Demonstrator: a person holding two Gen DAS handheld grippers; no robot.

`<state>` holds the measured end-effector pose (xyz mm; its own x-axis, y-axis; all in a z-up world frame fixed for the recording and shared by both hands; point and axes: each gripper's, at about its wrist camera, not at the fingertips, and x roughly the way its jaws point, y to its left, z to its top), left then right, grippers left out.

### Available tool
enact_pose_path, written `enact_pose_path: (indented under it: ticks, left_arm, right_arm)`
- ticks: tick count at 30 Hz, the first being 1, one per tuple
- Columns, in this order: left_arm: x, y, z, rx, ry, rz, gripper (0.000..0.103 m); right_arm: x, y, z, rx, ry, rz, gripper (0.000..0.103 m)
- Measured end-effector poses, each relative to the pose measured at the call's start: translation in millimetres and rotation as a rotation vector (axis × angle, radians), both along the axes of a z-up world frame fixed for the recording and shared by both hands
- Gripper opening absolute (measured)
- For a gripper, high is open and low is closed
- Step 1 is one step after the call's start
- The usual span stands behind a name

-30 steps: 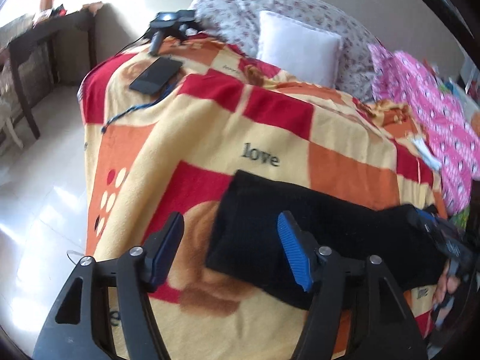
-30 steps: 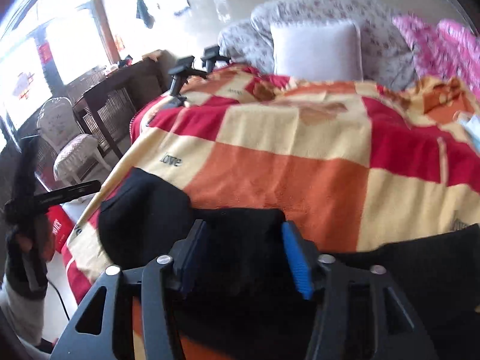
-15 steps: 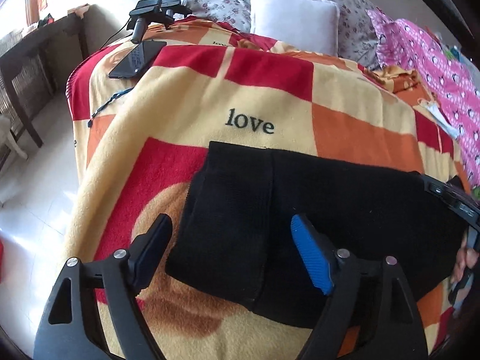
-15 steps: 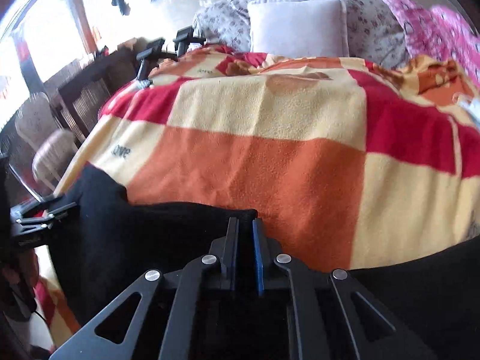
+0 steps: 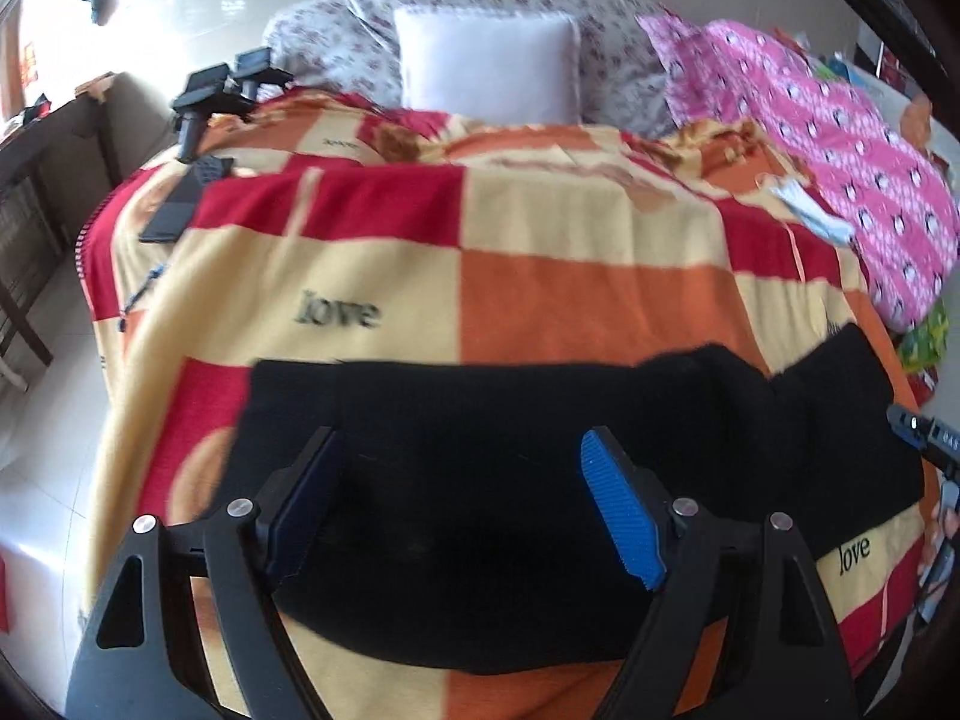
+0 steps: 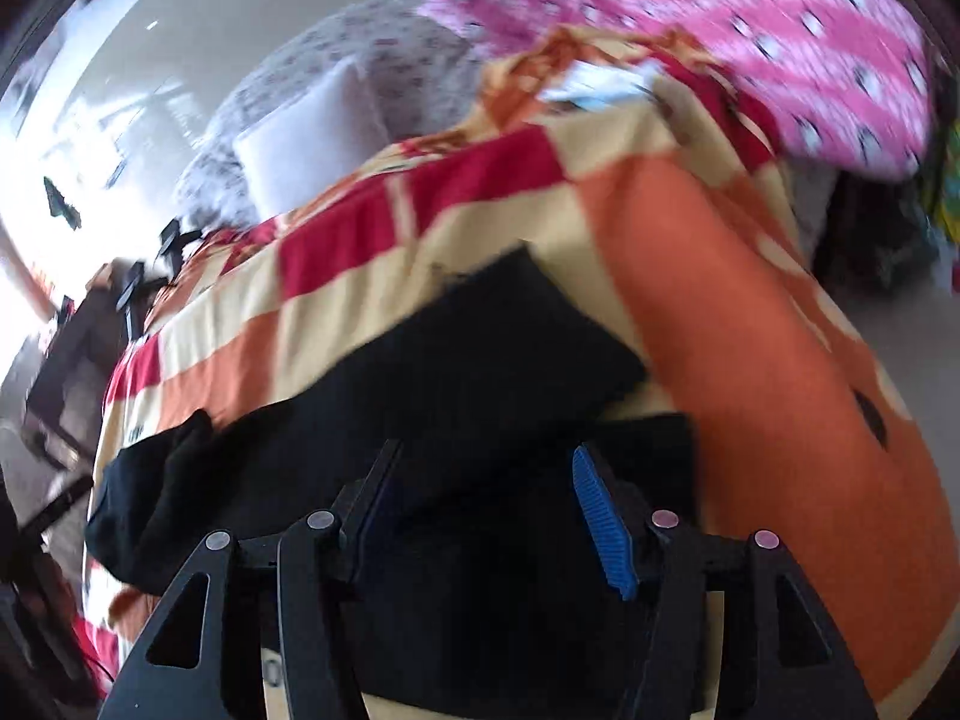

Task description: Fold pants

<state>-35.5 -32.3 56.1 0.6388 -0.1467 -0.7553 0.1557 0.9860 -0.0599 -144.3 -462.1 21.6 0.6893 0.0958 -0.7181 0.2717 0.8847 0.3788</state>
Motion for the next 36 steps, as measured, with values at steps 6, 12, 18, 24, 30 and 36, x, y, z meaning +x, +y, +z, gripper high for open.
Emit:
enact_pose_path:
  ticks: [6,12,18,24,30,36]
  left_arm:
    - [-2.5,-9.6,2.6,0.016,0.011,0.000,0.082]
    - [-8.1,5.7,11.9,0.009,-0.004,0.025,0.082]
    - [-8.7,25.0,11.6,-0.016,0.001,0.066,0.082]
    - [-14.2,32.9,4.7,0.006,0.003,0.090,0.082]
    - [-15.7,58.7,6.7,0.049,-0.009,0.147,0.082]
    - [-12.1,102.8,3.1,0.018,0.014,0.249,0.082]
  right_arm:
    - [28.9,-7.0,-6.0,0.048,-0.053,-0.006,0.022]
    - [-20.9,0.2,38.6,0.060,-0.188,0.022,0.004]
    - [-91.4,3.5,54.5,-0.046,-0.144,0.008,0.004]
    - [-77.2,4.2,12.2,-0.070,0.022,0.004,0.015]
    - [-92.7,18.5,58.3,-0.077,-0.068,0.050,0.034]
    - [-36.6,130.8,56.5,0.035,-0.161,0.451,0.044]
